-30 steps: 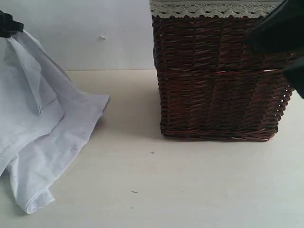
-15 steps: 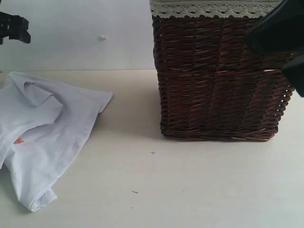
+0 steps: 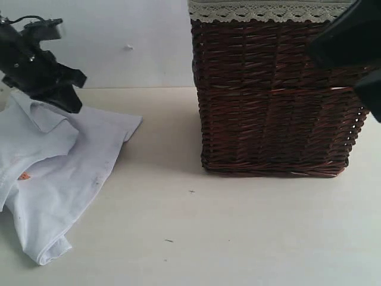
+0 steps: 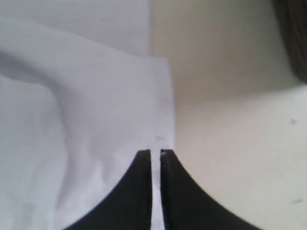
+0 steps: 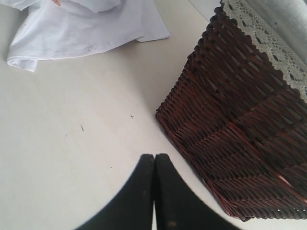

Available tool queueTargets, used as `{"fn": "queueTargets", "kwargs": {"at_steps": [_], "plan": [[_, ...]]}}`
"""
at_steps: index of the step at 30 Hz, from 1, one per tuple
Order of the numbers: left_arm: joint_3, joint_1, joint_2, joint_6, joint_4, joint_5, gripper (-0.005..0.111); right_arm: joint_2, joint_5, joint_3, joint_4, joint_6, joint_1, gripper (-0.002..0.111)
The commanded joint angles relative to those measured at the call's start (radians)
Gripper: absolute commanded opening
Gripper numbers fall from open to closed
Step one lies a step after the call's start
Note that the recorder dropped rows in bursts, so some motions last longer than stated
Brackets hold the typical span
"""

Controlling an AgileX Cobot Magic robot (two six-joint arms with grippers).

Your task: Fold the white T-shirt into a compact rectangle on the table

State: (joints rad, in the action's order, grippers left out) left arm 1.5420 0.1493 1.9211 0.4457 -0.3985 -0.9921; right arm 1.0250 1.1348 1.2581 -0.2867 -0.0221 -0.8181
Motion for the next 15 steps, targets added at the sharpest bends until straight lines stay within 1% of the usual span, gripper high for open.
{"fn": "queueTargets", "kwargs": {"at_steps": [1,4,6,9,12,15], "plan": [[-0.13,0.151,-0.041,-0.035,0.153,-0.023,0.0,-0.002,0.002,-0.006,-0.001,-0.006,0.004,0.0],[-0.225,0.239,-0.036,-0.165,0.343,0.043,0.0,-0.002,0.004,-0.006,-0.001,-0.006,0.004,0.0],[-0.281,0.271,-0.028,-0.255,0.427,0.101,0.0,-0.002,0.004,-0.006,-0.001,-0.006,0.004,0.0],[-0.338,0.28,-0.01,-0.35,0.49,0.187,0.0,-0.002,0.004,-0.006,-0.001,-0.006,0.004,0.0],[-0.361,0.277,0.016,-0.446,0.511,0.275,0.0,-0.002,0.004,-0.006,-0.001,-0.006,0.004,0.0],[-0.363,0.278,0.063,-0.511,0.512,0.305,0.0,-0.002,0.002,-0.006,-0.003,-0.006,0.004,0.0]]}}
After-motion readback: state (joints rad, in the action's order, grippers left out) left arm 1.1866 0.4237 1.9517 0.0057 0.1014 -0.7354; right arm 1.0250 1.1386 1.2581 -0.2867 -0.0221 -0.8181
